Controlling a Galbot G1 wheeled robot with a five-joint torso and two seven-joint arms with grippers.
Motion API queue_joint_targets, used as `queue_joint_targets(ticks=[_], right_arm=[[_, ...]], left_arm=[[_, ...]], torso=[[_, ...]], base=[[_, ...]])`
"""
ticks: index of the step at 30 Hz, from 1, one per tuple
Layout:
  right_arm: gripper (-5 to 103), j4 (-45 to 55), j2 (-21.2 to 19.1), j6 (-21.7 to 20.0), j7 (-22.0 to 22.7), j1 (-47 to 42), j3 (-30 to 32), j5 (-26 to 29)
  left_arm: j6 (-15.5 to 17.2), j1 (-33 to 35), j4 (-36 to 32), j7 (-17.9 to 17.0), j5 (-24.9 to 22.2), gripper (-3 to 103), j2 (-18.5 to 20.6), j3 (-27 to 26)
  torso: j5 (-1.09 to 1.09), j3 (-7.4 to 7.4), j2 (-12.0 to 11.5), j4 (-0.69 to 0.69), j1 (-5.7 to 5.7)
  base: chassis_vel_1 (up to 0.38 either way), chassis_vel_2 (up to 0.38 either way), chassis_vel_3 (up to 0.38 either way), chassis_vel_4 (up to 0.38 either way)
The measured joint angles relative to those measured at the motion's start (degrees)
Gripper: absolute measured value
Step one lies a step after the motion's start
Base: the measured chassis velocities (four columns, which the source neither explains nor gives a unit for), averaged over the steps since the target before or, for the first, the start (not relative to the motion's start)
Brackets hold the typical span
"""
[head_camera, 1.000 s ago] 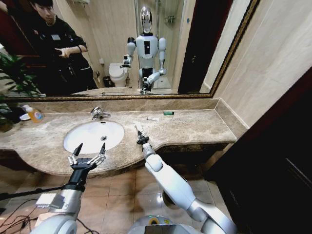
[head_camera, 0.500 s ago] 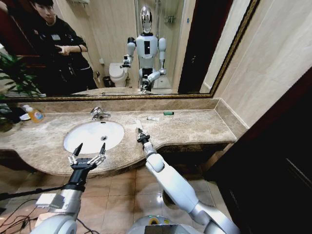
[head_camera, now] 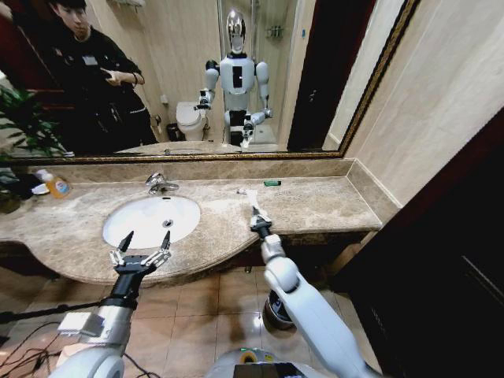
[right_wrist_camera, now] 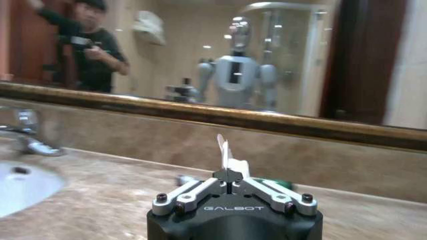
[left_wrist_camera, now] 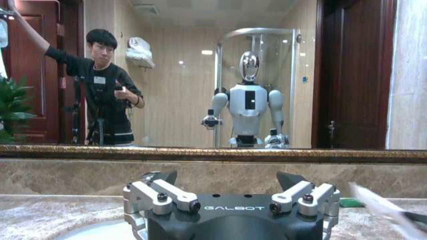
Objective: Pick up the trash from the sink and place it in the trash bin.
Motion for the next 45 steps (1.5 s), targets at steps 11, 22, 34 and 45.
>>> queue_joint_targets(ticks=[11, 22, 34, 45], right_arm=[[0, 9.0, -0.3, 4.9, 7.6, -17.0, 7.8, -2.1], [0, 6.2, -2.8, 19.8, 5.3, -32.9, 13.1, -0.4], [0, -18.5, -3.2, 25.9, 0.9, -24.0, 11.4, 0.9], [0, -36.1, -2.9, 24.1, -3.7, -17.4, 7.7, 7.2]], left_arm=[[0.0, 0.0, 0.0, 0.0, 0.0, 100, 0.0, 0.0], [0.0, 0.0, 0.0, 0.0, 0.0, 100, 0.0, 0.0], [0.0, 0.0, 0.0, 0.0, 0.0, 100, 0.0, 0.0], [0.0, 0.0, 0.0, 0.0, 0.0, 100, 0.0, 0.0]], torso=[[0.0, 0.0, 0.0, 0.01, 0.0], [-0.01, 0.0, 0.0, 0.0, -0.01], [0.0, 0.01, 0.0, 0.01, 0.01], [0.0, 0.01, 0.0, 0.01, 0.01]], base=[[0.0, 0.0, 0.0, 0.0], [0.0, 0.0, 0.0, 0.0], [0.0, 0.0, 0.0, 0.0], [0.0, 0.0, 0.0, 0.0]])
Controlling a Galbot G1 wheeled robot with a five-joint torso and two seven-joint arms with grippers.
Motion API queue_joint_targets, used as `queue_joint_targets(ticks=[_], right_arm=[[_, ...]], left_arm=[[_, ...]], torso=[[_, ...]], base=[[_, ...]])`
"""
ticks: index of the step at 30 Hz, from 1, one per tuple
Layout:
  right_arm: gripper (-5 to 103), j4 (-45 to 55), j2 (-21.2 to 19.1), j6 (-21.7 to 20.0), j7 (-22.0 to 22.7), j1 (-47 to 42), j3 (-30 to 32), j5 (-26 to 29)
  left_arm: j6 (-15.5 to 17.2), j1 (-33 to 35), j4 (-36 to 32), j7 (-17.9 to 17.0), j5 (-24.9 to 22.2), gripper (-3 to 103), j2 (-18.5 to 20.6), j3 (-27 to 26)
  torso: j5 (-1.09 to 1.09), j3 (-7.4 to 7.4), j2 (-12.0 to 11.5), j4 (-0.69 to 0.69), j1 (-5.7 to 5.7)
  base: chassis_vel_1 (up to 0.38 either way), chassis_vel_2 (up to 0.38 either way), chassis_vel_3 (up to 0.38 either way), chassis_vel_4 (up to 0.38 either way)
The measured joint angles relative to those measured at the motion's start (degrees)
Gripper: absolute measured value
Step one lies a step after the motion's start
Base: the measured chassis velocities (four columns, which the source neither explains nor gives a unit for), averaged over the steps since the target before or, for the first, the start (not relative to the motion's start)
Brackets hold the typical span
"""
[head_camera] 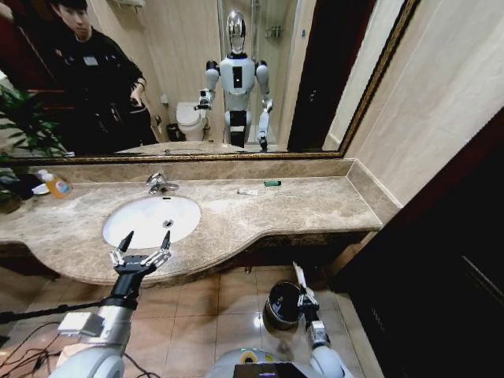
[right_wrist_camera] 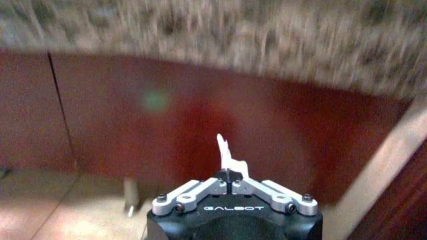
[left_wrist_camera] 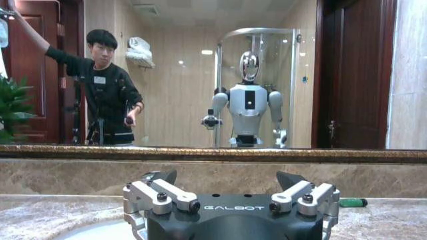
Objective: Pick up the trash from the sink and place it in the trash bin.
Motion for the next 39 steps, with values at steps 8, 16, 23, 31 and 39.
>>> queue_joint_targets(ticks=[8, 16, 23, 31, 39], right_arm=[[0, -9.2, 1.7, -1.7, -1.2, 4.3, -0.9, 0.6], [0, -21.5, 0.3, 9.7, -10.4, 9.9, -0.4, -8.8], [0, -24.3, 0.4, 11.3, -12.9, 11.8, -0.1, -10.5], [0, -25.0, 0.8, 11.3, -13.0, 12.8, -0.1, -11.5], [12, -24.7, 0.9, 10.7, -12.8, 12.0, -0.2, -11.4]], left_arm=[[0.0, 0.0, 0.0, 0.0, 0.0, 100, 0.0, 0.0], [0.0, 0.0, 0.0, 0.0, 0.0, 100, 0.0, 0.0], [0.0, 0.0, 0.0, 0.0, 0.0, 100, 0.0, 0.0], [0.0, 0.0, 0.0, 0.0, 0.0, 100, 0.0, 0.0], [0.0, 0.0, 0.0, 0.0, 0.0, 100, 0.0, 0.0]], torso=[[0.0, 0.0, 0.0, -0.01, 0.0], [-0.02, 0.0, 0.0, 0.0, 0.0], [0.0, 0.0, 0.0, -0.01, 0.0], [0.0, 0.0, 0.0, 0.0, 0.0], [0.0, 0.0, 0.0, -0.01, 0.0]], base=[[0.0, 0.0, 0.0, 0.0], [0.0, 0.0, 0.0, 0.0], [0.0, 0.0, 0.0, 0.0], [0.0, 0.0, 0.0, 0.0], [0.0, 0.0, 0.0, 0.0]])
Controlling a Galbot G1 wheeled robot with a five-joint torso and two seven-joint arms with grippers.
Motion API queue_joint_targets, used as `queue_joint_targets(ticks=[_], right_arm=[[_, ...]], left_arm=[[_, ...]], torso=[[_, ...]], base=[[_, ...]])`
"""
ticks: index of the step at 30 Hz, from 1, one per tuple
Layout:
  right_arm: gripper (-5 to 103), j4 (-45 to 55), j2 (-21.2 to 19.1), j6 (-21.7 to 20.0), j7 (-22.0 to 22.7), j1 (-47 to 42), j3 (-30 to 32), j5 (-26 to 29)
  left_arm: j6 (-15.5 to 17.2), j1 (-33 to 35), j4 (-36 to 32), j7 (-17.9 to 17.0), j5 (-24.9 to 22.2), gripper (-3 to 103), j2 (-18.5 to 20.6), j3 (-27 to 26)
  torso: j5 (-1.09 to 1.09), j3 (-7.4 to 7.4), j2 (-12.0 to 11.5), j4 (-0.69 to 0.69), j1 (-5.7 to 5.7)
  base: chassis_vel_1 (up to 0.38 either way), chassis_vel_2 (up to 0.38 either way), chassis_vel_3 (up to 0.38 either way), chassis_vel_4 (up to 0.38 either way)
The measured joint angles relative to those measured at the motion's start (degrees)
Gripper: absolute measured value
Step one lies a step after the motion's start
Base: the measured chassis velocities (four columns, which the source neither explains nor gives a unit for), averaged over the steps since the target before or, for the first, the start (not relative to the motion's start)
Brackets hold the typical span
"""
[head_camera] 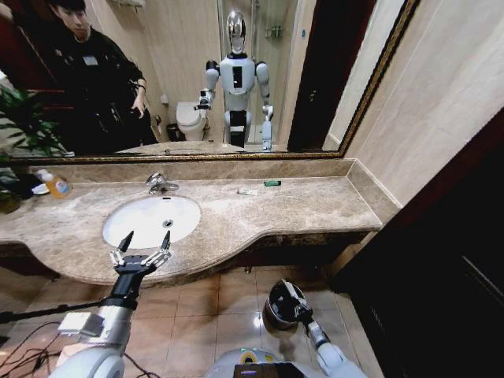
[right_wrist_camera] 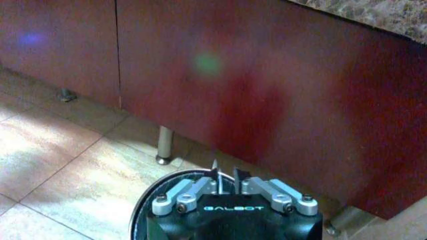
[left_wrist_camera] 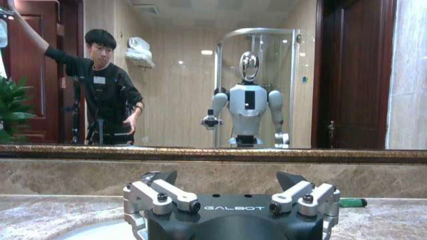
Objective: Pick up the trash from the sink and place it in the trash bin.
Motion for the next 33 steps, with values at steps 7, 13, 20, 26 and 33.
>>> queue_joint_targets(ticks=[7, 13, 20, 26, 33], right_arm=[[39, 0.2, 0.3, 0.0, 0.9, 0.1, 0.0, 0.1], [61, 0.3, 0.4, 0.0, 1.3, -0.1, -0.1, 0.1], [88, 0.4, 0.6, 0.0, 1.6, -0.3, -0.1, 0.2], [100, 0.7, 0.7, 0.0, 1.8, -0.5, -0.1, 0.2], [100, 0.7, 0.7, 0.0, 2.0, -0.8, -0.1, 0.2]], left_arm=[[0.0, 0.0, 0.0, 0.0, 0.0, 100, 0.0, 0.0], [0.0, 0.0, 0.0, 0.0, 0.0, 100, 0.0, 0.0], [0.0, 0.0, 0.0, 0.0, 0.0, 100, 0.0, 0.0], [0.0, 0.0, 0.0, 0.0, 0.0, 100, 0.0, 0.0], [0.0, 0.0, 0.0, 0.0, 0.0, 100, 0.0, 0.0]], torso=[[-0.01, 0.0, 0.0, 0.0, 0.0], [-0.01, 0.0, 0.0, 0.0, -0.01], [0.0, 0.0, 0.0, 0.0, 0.0], [0.0, 0.0, 0.0, 0.0, 0.0], [-0.01, 0.0, 0.0, 0.0, 0.0]], base=[[0.0, 0.0, 0.0, 0.0], [0.0, 0.0, 0.0, 0.0], [0.0, 0.0, 0.0, 0.0], [0.0, 0.0, 0.0, 0.0], [0.0, 0.0, 0.0, 0.0]])
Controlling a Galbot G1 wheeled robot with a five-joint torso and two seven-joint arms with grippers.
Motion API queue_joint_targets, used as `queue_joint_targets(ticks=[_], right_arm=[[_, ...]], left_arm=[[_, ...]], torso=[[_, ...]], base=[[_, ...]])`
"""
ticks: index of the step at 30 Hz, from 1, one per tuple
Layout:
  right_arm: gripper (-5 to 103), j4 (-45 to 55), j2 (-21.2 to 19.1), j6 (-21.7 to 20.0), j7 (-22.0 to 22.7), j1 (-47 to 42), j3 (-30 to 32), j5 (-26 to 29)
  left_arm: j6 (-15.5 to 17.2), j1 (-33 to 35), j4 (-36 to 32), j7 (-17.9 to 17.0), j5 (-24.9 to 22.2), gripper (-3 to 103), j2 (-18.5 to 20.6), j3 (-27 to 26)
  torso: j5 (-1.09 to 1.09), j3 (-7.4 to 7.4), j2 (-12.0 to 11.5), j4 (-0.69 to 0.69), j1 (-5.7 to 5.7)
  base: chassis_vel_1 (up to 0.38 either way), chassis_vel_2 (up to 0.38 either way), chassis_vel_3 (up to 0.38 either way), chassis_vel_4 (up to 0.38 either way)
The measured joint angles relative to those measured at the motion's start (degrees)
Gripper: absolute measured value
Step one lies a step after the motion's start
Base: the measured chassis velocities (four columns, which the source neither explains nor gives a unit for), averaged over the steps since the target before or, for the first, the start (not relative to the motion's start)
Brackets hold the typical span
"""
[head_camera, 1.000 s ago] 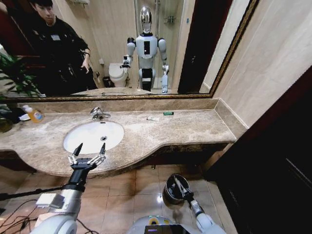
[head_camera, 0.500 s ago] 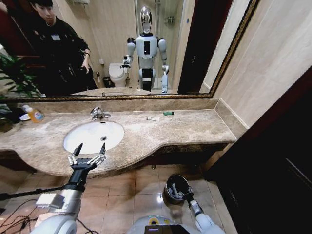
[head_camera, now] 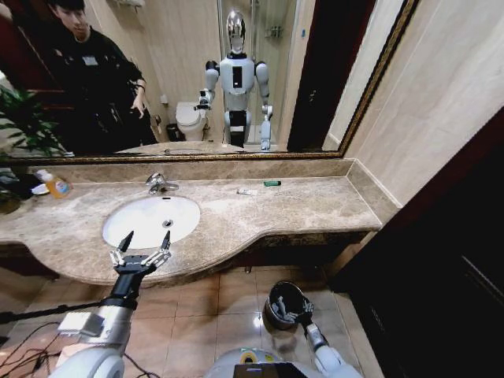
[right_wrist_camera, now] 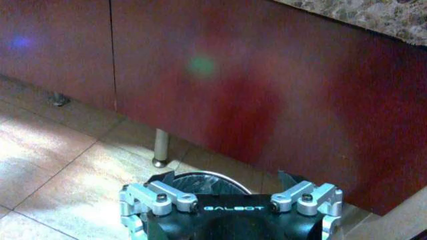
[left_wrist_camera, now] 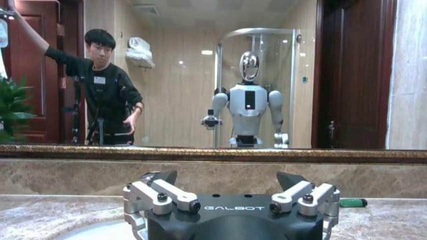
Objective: Pick up the trash from the sink and place it in the trash bin.
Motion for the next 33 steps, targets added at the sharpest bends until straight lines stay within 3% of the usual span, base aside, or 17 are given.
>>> queue_joint_targets(ticks=[18, 28, 33], right_arm=[[100, 2.7, 0.0, -0.9, 1.4, -1.3, 0.0, 0.1], [100, 23.2, -2.7, -8.1, 3.2, -9.0, 0.9, 5.5], [100, 39.3, -3.8, -13.8, 2.0, -13.5, 3.5, 8.1]], left_arm=[[0.0, 0.0, 0.0, 0.0, 0.0, 100, 0.0, 0.0], [0.0, 0.0, 0.0, 0.0, 0.0, 100, 0.0, 0.0], [0.0, 0.0, 0.0, 0.0, 0.0, 100, 0.0, 0.0]], torso=[[0.01, 0.0, 0.0, 0.0, 0.0], [0.0, 0.0, 0.0, 0.0, 0.0], [0.01, 0.0, 0.0, -0.01, 0.0]], base=[[0.0, 0.0, 0.0, 0.0], [0.0, 0.0, 0.0, 0.0], [0.0, 0.0, 0.0, 0.0]])
